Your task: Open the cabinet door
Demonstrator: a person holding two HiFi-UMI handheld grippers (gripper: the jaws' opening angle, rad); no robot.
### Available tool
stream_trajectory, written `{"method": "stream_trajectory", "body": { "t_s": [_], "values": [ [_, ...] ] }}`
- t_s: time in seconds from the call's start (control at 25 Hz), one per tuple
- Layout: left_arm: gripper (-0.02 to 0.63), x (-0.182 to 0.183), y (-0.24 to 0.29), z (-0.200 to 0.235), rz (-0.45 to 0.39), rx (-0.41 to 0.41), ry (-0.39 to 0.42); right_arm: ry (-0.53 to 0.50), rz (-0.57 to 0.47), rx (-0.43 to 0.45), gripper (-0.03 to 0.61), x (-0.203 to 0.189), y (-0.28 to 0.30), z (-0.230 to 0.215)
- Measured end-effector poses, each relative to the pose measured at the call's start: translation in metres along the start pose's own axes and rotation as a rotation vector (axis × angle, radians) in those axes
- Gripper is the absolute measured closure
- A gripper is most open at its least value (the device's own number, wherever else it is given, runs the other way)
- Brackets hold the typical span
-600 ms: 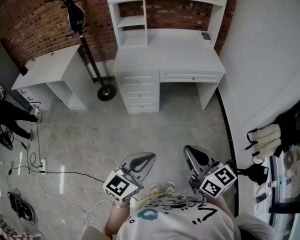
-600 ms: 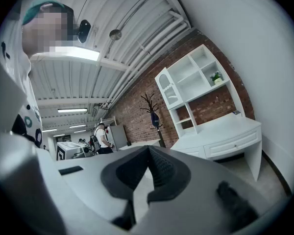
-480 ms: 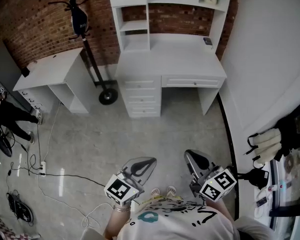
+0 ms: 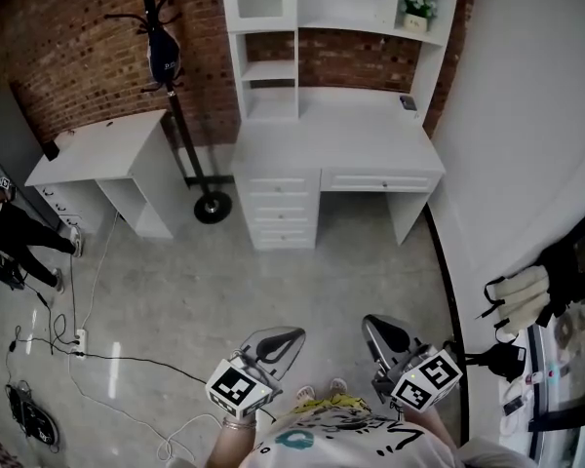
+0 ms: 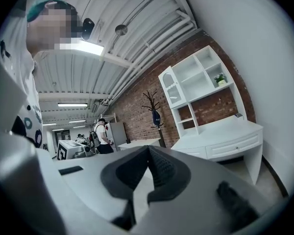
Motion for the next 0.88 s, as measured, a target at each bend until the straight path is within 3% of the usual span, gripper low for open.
{"method": "stream_trajectory", "body": {
  "t_s": [0.48, 0.88],
  "values": [
    [0.6, -0.007, 0.008, 0.023, 0.012, 0.007, -0.018, -0.032, 0.006, 0.021, 0.551, 0.005, 0.024, -0.012],
    [0.6, 0.013, 0.052, 0.057, -0.007, 0.03, -0.006, -0.061, -0.016, 0.046, 0.549, 0.027, 0.057, -0.061]
  ]
}}
Point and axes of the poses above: the fingertips, and each gripper's own axes: y forward along the fingers, z to its left, x out of its top, the point moved 1 cm from there along -y, backward along the fingers, and after that the axes turned 5 degrees about x, right-handed, at the moved point
